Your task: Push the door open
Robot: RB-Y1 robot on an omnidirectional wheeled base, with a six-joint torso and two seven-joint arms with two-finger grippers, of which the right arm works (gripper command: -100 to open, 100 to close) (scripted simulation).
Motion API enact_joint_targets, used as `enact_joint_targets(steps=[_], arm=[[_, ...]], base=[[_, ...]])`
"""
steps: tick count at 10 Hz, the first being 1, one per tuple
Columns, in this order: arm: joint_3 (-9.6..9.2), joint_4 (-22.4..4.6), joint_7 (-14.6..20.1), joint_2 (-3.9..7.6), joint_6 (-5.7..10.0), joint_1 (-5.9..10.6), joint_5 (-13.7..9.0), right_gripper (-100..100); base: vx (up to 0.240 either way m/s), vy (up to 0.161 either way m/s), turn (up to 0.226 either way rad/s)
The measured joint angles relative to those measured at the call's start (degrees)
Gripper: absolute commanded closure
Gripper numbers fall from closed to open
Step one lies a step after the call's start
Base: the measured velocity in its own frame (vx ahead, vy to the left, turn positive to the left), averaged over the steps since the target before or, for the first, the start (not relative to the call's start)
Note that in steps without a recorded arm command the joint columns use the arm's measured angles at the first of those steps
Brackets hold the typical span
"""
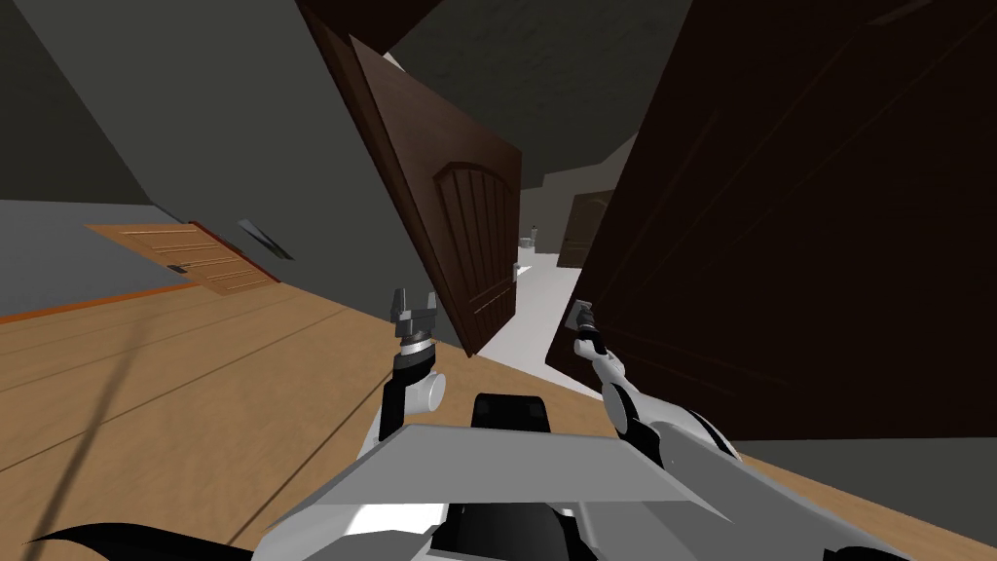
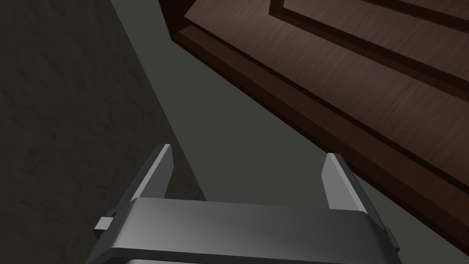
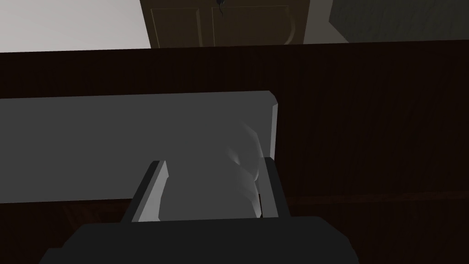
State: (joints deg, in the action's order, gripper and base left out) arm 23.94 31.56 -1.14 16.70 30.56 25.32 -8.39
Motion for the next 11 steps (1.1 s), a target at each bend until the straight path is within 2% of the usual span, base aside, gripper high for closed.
enact_joint_targets(steps=[2,4,6,7,8,9,10,11], arm=[[1.89,0.6,-1.5,-0.60,-0.16,0.06,-0.2,100],[3.72,-0.1,-3.0,-0.94,0.26,0.64,-0.3,100],[5.31,-2.4,-3.6,-0.28,1.29,1.55,-0.4,100],[5.73,-0.5,-4.0,-0.80,0.68,0.78,-0.5,100],[6.50,-2.6,-4.3,-0.28,1.34,1.80,-0.5,100],[7.20,-3.5,-4.8,-0.34,1.83,2.19,-0.5,100],[7.54,-2.0,-5.3,-0.86,1.16,1.53,-0.6,100],[7.58,-1.5,-5.4,-0.90,0.82,1.44,-0.6,100]], base=[[0.095,-0.012,0.006],[0.108,-0.019,0.023],[0.086,-0.007,-0.004],[0.076,-0.018,0.014],[0.077,-0.014,0.006],[0.042,-0.008,0.001],[0.000,0.000,0.000],[-0.013,0.002,0.002]])
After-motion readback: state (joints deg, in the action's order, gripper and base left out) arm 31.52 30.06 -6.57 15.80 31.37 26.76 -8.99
